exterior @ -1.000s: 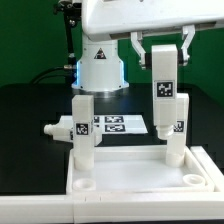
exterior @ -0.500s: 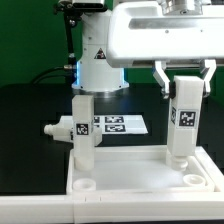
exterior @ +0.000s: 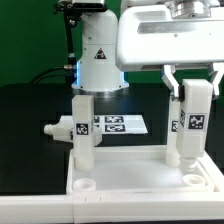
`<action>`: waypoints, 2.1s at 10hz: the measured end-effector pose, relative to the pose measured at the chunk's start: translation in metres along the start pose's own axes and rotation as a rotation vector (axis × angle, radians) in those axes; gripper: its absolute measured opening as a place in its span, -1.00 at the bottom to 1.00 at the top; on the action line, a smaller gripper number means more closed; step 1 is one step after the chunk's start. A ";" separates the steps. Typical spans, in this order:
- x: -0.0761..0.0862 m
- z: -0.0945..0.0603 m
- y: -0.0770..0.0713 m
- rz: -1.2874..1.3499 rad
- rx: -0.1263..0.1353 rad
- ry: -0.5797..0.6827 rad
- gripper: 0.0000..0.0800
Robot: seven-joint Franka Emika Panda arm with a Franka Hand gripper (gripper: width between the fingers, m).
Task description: Assemble desk
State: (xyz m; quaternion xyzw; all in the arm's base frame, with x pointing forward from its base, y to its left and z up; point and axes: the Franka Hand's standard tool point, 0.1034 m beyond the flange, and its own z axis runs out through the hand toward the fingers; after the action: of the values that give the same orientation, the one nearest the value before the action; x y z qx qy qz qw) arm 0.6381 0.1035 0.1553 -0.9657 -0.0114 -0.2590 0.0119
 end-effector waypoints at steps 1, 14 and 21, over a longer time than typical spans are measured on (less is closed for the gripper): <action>-0.003 0.001 -0.002 -0.003 0.002 -0.004 -0.29; -0.024 0.031 -0.010 -0.024 -0.008 -0.010 -0.29; -0.010 0.028 0.001 0.106 -0.002 -0.225 0.59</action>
Offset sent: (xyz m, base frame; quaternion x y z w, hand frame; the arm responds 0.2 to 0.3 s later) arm -0.0062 0.0188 -0.0155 -0.0039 -0.0093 0.0158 0.9998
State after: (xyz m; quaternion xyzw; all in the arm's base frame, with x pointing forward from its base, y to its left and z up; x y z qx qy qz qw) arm 0.6430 0.1028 0.1258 -0.9879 0.0387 -0.1483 0.0232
